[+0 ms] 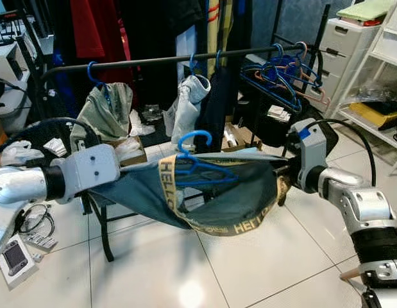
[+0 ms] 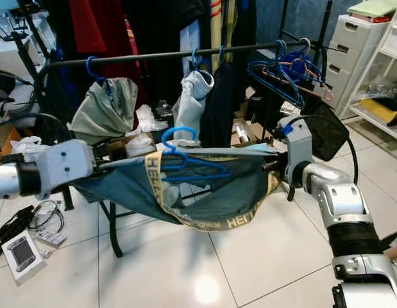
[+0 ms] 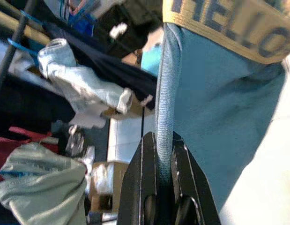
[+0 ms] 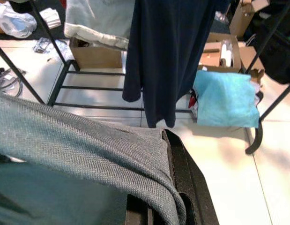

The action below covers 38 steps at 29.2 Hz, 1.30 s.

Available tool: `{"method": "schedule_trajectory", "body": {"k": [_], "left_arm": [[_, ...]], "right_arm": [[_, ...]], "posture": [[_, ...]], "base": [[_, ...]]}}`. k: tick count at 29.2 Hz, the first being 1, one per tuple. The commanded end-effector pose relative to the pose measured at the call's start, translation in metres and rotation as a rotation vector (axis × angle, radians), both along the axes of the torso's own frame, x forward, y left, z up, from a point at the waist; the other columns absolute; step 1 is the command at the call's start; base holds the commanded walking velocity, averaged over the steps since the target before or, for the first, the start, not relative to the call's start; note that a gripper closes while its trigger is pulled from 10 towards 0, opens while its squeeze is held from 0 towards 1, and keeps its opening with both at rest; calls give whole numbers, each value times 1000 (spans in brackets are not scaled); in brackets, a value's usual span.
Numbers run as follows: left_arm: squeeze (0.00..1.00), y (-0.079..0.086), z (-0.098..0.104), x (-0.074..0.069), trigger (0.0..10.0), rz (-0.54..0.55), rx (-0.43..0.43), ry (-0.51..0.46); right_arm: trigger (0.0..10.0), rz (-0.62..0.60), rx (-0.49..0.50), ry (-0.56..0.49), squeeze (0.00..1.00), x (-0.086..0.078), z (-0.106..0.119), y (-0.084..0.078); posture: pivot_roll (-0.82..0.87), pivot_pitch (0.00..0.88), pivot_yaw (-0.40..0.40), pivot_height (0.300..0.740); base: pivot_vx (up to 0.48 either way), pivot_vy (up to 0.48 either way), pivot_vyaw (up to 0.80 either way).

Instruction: Hang hanger

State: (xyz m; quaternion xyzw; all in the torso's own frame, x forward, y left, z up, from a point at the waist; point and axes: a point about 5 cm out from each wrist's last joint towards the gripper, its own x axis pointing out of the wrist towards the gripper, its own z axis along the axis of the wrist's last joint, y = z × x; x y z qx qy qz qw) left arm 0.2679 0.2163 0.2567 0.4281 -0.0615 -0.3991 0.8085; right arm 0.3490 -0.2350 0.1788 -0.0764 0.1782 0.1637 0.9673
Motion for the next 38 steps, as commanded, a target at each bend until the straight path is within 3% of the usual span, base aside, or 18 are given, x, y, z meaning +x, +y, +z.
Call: {"method": "schedule_trajectory", "body": {"k": [1,2,4,6,9,10,11,12,14,16,21,22,23,24,29,30,34,38], "left_arm": [[0,4,12,-2,10000,-6,-51,-21],[0,3,17,-4,10000,-25,-90,-24],[0,3,17,-4,10000,-25,-90,-24],[0,3,28,-7,10000,-61,-166,-37],[0,3,31,-7,10000,-71,-191,-41],[0,3,36,-9,10000,-92,-244,-44],[0,3,36,-9,10000,-92,-244,-44],[0,1,40,-11,10000,-127,-324,-42],[0,1,40,-11,10000,-127,-324,-42],[0,-6,42,-12,10000,-174,-464,-29],[0,-9,37,-10,10000,-178,-497,-14],[0,-11,31,-7,10000,-154,-495,-5],[0,-11,31,-7,10000,-154,-495,-5],[0,-11,24,-2,10000,-109,-454,6],[0,-7,15,4,10000,-46,-354,15],[0,-2,13,8,10000,0,-286,12],[0,8,14,15,10000,71,-181,5],[0,11,15,17,10000,99,-154,8]], "right_arm": [[0,-56,-19,22,0,-3,-8,-10],[0,-58,-17,21,0,-3,-8,-10],[0,-58,-17,21,0,-3,-8,-10],[0,-64,-15,23,0,-3,-9,-11],[0,-66,-14,23,0,-3,-9,-11],[0,-66,-9,21,0,-3,-9,-11],[0,-66,-9,21,0,-3,-9,-11],[0,-62,4,13,0,-3,-9,-9],[0,-62,4,13,0,-3,-9,-9],[0,-47,38,-10,0,-1,-7,-2],[0,-28,59,-31,0,0,-5,3],[2118,5,87,-48,0,0,-2,9],[2118,5,87,-48,0,0,-2,9],[10000,64,121,-53,0,-2,0,16],[10000,166,163,-61,0,-8,2,26],[10000,258,152,-60,1000,-16,0,29],[10000,409,131,-25,1000,-34,-7,30],[10000,497,93,37,1000,-49,-15,26]], "posture": [[-87,7,7,740],[-88,7,7,740],[-88,7,7,740],[-88,6,7,740],[-88,6,7,740],[-88,6,8,740],[-88,6,8,740],[-87,6,8,740],[-87,6,8,740],[-86,6,9,740],[-89,6,9,740],[-91,6,8,740],[-91,6,8,740],[-92,5,7,740],[-89,5,7,740],[-86,3,7,740],[-87,1,8,740],[-89,0,8,740]], "base": [[0,0,0],[0,0,0],[0,0,0],[0,0,0],[0,0,0],[0,0,0],[0,0,0],[0,0,0],[0,0,0],[0,0,0],[0,0,0],[0,0,0],[0,0,0],[0,0,0],[0,0,0],[0,0,0],[0,0,0],[0,0,0]]}}
